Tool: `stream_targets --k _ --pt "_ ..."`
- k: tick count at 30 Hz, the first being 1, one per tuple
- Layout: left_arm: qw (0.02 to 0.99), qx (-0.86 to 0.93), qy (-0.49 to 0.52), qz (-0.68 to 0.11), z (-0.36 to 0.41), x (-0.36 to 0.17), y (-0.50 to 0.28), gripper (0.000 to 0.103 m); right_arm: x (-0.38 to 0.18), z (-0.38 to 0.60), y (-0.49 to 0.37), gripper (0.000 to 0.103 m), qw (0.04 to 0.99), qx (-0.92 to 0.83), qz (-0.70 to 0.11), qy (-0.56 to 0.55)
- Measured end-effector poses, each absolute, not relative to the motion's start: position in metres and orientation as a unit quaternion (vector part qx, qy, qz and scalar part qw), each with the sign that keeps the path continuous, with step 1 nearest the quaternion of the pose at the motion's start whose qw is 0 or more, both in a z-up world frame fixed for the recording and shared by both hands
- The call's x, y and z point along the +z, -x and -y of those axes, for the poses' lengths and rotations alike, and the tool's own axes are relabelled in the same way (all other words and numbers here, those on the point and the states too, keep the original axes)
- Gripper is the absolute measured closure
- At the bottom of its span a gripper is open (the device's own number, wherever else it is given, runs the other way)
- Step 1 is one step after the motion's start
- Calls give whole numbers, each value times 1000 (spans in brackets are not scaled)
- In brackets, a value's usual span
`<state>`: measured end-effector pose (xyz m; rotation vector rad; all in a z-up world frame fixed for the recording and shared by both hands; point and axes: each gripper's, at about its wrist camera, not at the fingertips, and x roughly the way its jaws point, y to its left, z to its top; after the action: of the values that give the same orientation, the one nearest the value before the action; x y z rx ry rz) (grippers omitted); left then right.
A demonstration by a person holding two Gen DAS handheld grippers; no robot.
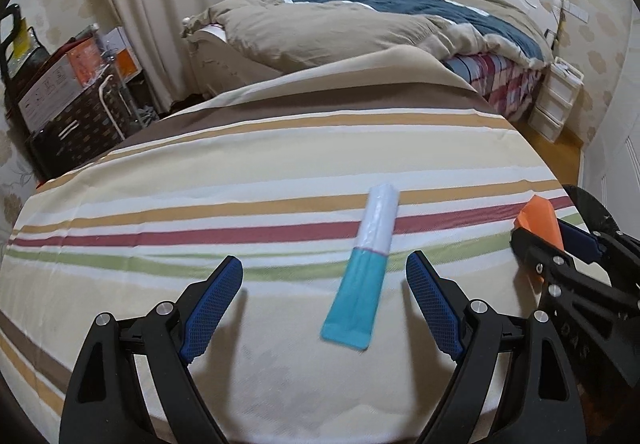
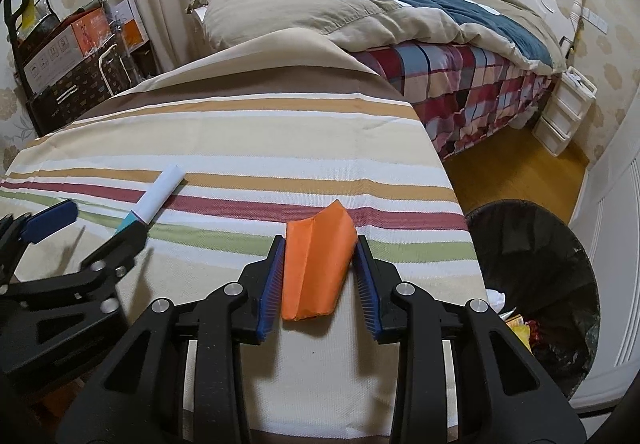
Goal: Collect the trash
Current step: 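Grasp the blue-and-white tube with the left gripper while the right gripper holds the paper, then carry the tube and orange paper over the trash bin with both grippers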
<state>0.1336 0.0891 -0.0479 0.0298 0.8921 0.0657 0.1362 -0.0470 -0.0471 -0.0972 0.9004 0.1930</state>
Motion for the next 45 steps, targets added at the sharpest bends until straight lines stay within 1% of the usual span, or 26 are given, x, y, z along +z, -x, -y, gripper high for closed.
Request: stream_targets --k 3,4,5,6,8,9,14,15,17,19,28,45 --pt "897 28 -12 -441 -89 -50 -140 20 -47 48 -136 70 895 95 -435 42" --pt "895 25 -9 -444 -90 -51 -142 22 -46 48 -136 70 895 96 -435 42" --pt "893 21 -6 -449 -91 -52 -143 29 -46 48 -136 70 895 96 -435 42" --pt "892 17 -4 -451 -91 -54 -143 31 -46 49 -136 70 895 95 -435 42" --pt "895 11 -5 -446 -90 -53 -141 39 -46 49 -136 70 895 96 -435 41" --pt "896 6 -10 -443 -88 -52 -139 41 -46 48 -136 70 895 96 -435 41" --pt "900 -16 -27 -434 -79 -52 -135 64 -47 48 -136 70 895 95 -435 43" --pt "900 -16 -29 -434 -79 -51 -135 66 -47 48 -136 70 895 94 -434 43" --pt "901 -16 -29 -433 -80 -51 -135 77 -46 48 -135 70 895 94 -434 43" --pt "901 -16 -30 -433 -80 -50 -134 80 -47 48 -135 70 895 94 -435 43" --pt "902 -15 -14 -431 -82 -48 -128 83 -46 49 -133 70 895 94 -434 41" --pt "909 -7 -7 -416 -78 -43 -91 83 -43 51 -93 70 898 101 -427 34"
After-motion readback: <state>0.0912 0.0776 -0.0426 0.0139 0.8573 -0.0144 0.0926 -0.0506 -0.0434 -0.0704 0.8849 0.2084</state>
